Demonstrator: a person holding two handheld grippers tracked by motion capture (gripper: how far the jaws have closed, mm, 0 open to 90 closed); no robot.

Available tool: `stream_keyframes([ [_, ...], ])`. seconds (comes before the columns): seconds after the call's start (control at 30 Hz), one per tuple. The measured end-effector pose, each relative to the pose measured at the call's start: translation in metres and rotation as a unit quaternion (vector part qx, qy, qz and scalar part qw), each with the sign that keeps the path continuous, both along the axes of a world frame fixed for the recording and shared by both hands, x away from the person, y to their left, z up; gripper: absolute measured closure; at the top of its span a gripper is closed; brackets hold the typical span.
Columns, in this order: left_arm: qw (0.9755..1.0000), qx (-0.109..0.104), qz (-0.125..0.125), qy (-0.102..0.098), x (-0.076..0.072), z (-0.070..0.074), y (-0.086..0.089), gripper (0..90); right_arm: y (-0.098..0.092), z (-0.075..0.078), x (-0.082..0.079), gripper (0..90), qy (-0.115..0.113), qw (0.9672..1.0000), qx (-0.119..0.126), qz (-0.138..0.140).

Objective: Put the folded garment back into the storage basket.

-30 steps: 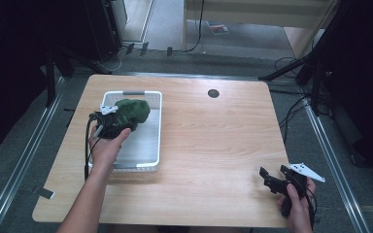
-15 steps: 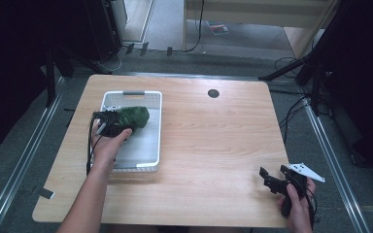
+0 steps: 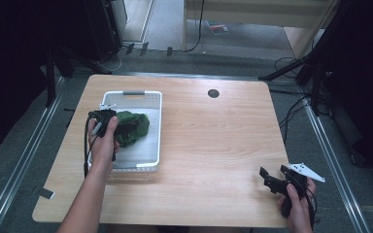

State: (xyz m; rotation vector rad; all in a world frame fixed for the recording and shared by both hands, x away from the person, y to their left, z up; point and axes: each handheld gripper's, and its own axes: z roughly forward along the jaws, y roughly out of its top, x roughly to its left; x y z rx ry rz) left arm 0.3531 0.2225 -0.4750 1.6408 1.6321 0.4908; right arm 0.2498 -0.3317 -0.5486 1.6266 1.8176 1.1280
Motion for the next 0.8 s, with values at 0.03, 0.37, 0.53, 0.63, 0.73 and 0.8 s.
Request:
stream_keyframes([
  [0.03,0.9999,-0.005,0.002,-0.01,-0.001,0.002,0.0,7.1,0.0,0.0,0.0,13.0,0.0,1.0,0.001,0.0],
  [0.37,0.9978,-0.017,-0.016,-0.062,-0.021,0.022,0.001,3.6,0.0,0.0,0.0,13.1,-0.002,1.0,0.0,0.001],
  [0.53,0.996,-0.022,-0.024,-0.083,-0.036,0.031,0.002,3.2,0.0,0.0,0.0,13.1,-0.003,1.0,-0.001,0.001],
  [0.63,0.9949,-0.023,-0.028,-0.094,-0.045,0.034,0.005,2.0,0.0,0.0,0.0,13.0,-0.003,1.0,-0.001,0.001],
  [0.73,0.9942,-0.02,-0.03,-0.102,-0.054,0.037,0.008,0.0,0.0,0.0,0.0,13.0,-0.002,1.0,-0.001,0.001],
  [0.8,0.9933,-0.017,-0.038,-0.108,-0.062,0.038,0.01,0.0,0.0,0.0,0.0,13.1,-0.002,1.0,-0.001,0.001],
])
